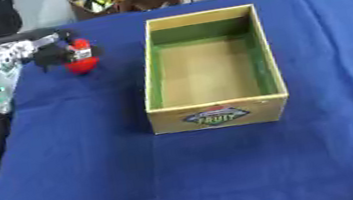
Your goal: Pick up objects on the table and place them in the box.
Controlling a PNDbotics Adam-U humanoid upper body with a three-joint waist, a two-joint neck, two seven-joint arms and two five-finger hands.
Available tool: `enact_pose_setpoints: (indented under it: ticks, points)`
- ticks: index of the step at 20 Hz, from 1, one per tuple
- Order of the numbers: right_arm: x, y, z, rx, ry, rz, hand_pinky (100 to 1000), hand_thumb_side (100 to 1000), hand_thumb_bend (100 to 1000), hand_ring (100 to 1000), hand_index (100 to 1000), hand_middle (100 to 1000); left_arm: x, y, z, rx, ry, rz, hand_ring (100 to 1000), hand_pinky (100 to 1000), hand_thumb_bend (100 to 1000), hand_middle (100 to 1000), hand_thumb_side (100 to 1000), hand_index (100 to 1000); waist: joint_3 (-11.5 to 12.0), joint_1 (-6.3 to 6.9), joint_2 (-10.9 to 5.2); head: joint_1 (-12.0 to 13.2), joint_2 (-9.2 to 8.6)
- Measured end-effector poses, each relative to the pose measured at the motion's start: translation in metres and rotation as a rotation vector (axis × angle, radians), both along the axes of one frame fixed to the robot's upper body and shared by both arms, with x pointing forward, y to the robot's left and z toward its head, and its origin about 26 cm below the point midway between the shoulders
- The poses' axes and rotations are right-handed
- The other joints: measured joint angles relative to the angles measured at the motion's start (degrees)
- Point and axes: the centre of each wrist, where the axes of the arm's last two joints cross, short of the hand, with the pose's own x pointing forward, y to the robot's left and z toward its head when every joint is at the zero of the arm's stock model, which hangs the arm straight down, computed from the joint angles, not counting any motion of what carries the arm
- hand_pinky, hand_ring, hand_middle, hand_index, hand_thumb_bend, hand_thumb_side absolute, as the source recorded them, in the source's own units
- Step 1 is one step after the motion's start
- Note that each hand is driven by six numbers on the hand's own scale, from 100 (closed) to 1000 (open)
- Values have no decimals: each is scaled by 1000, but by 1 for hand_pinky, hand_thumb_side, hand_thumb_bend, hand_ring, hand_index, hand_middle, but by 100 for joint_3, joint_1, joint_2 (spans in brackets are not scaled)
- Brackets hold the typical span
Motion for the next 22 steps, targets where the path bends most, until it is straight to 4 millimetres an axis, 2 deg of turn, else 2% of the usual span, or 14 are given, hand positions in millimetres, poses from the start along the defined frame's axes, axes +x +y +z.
enact_pose_setpoints:
  ticks: [4, 10, 22]
  points:
    - [0, 1, 0, -4, 4, 6, 722, 1000, 100, 757, 768, 624, 3, -2, 1, 81, -53, 39, 864, 595, 589, 965, 887, 1000, -17, 21, 49, 25, -30]
    - [0, 2, 0, -8, 6, 9, 722, 1000, 100, 758, 768, 623, 5, -5, 10, 200, -143, 86, 864, 598, 559, 966, 864, 1000, -65, 28, 87, 50, -78]
    - [0, 2, 0, -15, 9, 14, 724, 1000, 100, 759, 768, 623, 6, -7, 13, 218, -162, 90, 838, 578, 474, 936, 855, 1000, -74, 27, 123, 98, -113]
